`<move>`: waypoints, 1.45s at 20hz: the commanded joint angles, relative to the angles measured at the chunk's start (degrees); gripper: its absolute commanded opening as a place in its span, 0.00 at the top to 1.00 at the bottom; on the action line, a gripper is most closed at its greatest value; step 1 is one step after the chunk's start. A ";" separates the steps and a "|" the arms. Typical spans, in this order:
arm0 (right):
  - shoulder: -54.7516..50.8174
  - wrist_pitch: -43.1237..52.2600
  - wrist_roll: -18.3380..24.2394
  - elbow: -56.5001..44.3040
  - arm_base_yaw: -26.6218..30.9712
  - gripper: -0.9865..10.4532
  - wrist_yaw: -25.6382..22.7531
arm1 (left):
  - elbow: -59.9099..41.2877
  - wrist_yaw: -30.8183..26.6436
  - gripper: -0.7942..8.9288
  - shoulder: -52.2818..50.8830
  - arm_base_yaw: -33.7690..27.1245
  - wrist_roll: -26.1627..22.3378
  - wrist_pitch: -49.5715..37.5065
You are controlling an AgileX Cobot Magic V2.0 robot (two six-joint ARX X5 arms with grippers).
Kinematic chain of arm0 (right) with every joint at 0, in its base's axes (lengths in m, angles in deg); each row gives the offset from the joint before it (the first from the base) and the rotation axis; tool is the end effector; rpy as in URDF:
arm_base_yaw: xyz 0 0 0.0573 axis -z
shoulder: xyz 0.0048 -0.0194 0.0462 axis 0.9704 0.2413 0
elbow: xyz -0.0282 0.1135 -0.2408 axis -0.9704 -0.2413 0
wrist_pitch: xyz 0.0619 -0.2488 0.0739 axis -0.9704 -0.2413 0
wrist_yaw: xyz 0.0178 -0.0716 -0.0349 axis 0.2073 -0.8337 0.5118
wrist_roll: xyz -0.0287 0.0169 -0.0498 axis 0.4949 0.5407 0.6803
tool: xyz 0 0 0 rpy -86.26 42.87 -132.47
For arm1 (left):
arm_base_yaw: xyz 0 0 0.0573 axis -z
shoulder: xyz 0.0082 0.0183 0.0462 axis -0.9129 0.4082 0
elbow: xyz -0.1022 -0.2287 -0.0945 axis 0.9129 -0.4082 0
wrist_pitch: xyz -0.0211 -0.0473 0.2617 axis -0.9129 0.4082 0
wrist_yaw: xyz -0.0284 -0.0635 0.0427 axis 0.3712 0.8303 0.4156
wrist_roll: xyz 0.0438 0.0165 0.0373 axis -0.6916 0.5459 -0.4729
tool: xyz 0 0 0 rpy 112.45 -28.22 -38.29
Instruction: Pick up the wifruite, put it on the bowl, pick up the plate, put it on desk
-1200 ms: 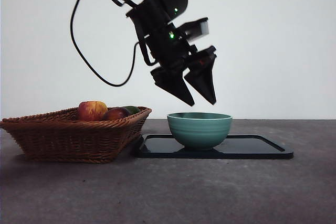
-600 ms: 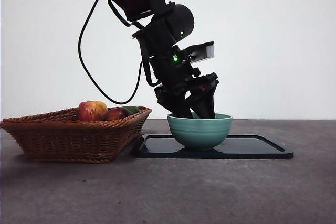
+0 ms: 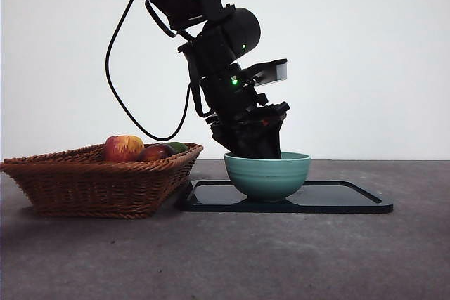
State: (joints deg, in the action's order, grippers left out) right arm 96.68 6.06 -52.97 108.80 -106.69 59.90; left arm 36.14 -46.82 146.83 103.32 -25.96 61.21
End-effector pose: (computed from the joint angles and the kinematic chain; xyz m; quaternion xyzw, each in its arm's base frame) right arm 0.0852 0.0677 0.3056 0.0652 0.3927 0.3770 0.8363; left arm 0.3909 -0.3092 0.1866 0.2448 0.3962 -0.4423 0.7664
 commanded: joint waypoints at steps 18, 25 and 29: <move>0.11 0.48 0.04 0.52 -0.33 0.76 -1.44 | 1.75 0.17 0.76 -21.92 -2.12 14.38 3.50; 0.11 0.48 0.07 0.52 -0.33 0.76 -1.36 | 1.75 -2.67 0.76 -37.24 -4.85 24.81 15.23; 0.11 0.50 1.07 0.52 -0.33 0.76 -1.42 | 1.11 -9.03 0.76 -42.40 -6.40 27.93 20.90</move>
State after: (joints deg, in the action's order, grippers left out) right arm 96.68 6.06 -52.71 108.80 -106.69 58.57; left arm 36.16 -55.76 103.99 96.70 0.37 82.76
